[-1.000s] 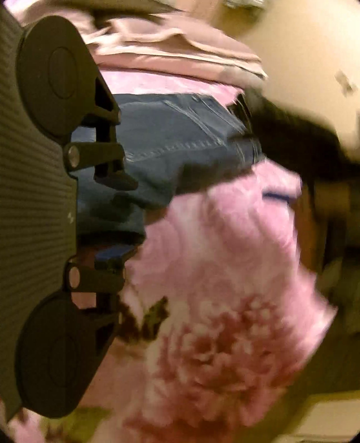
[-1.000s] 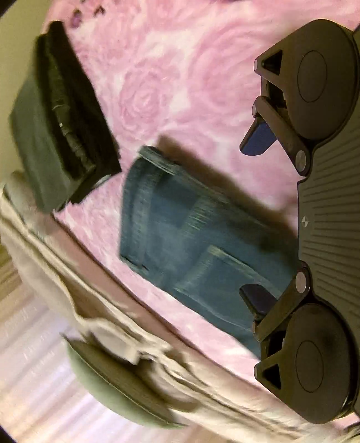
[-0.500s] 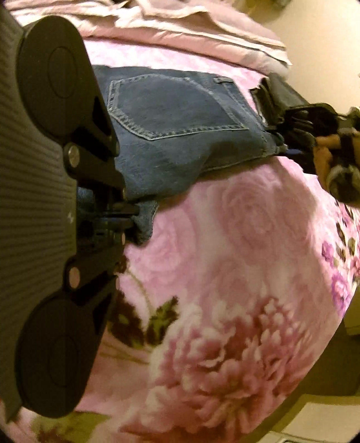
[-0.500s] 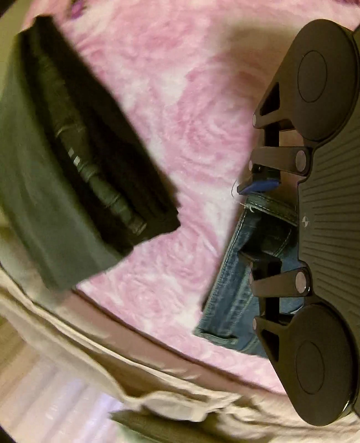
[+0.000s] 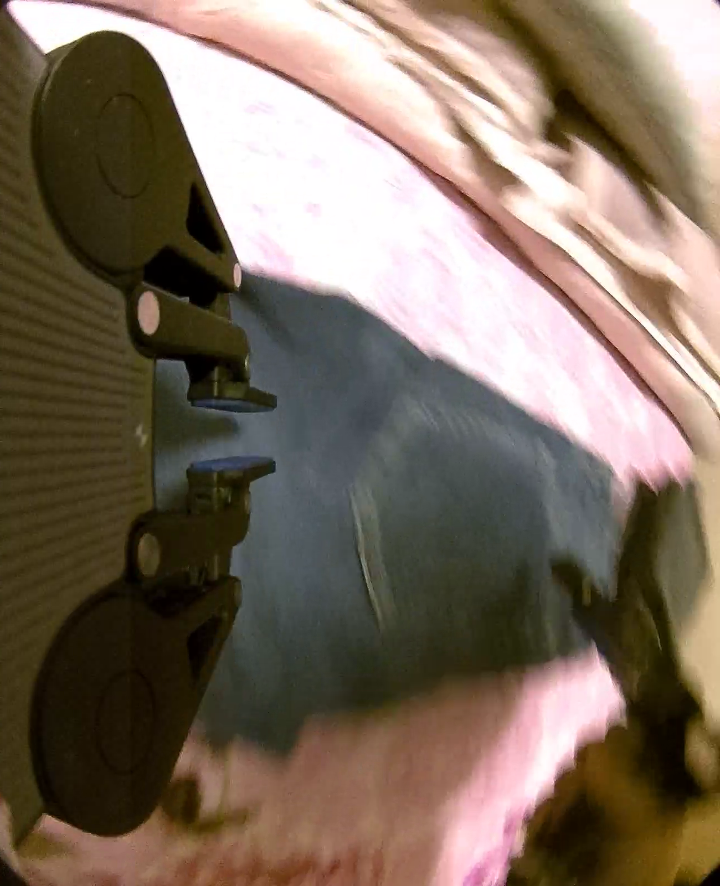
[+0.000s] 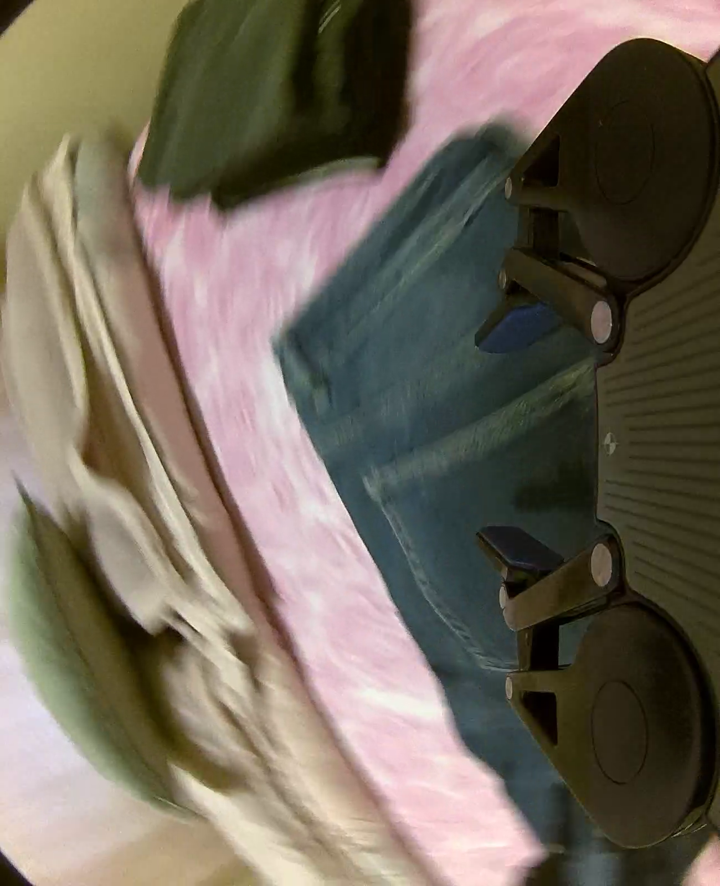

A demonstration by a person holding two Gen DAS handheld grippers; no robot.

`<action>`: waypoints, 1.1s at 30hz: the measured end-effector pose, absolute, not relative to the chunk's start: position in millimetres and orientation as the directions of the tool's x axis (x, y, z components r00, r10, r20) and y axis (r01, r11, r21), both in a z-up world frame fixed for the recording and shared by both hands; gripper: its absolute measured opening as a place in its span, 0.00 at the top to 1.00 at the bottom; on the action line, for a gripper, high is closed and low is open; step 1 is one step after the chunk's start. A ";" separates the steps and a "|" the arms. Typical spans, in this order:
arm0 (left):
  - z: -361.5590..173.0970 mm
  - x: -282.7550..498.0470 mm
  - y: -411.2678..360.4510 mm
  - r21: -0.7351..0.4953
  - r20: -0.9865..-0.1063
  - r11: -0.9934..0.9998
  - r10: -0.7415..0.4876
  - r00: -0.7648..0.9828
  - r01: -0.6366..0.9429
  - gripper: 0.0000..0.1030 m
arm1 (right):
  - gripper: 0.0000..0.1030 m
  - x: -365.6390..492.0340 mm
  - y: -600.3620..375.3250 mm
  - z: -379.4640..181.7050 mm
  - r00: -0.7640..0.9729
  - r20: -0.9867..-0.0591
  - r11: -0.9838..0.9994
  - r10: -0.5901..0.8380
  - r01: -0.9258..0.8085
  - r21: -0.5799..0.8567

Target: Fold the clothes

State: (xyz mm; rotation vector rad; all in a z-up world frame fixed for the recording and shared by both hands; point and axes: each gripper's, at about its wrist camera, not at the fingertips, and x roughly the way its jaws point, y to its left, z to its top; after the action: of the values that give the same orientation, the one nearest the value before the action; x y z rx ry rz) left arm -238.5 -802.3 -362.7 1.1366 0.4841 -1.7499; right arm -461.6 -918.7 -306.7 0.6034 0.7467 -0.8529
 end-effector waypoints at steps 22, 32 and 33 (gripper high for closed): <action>-376.9 -150.3 -851.4 0.024 -0.852 -0.206 -0.516 -0.088 0.978 0.77 | 0.26 -401.1 -958.2 -332.4 0.328 -0.831 0.584 -0.449 0.812 0.005; -355.7 -29.6 -667.7 0.135 -0.914 0.069 -0.376 0.151 0.988 0.77 | 0.26 -380.3 -804.1 -349.5 0.343 -0.866 0.735 -0.364 0.677 -0.041; -355.7 -15.8 -644.1 0.156 -0.921 0.093 -0.347 0.178 0.983 0.77 | 0.26 -381.5 -800.0 -348.5 0.341 -0.860 0.717 -0.378 0.696 -0.039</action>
State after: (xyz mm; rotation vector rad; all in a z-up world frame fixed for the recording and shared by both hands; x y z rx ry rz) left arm -15.8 -644.1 -355.7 0.9735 0.8510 -1.1901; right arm -381.5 -800.0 -348.5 0.3663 0.9985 -0.7193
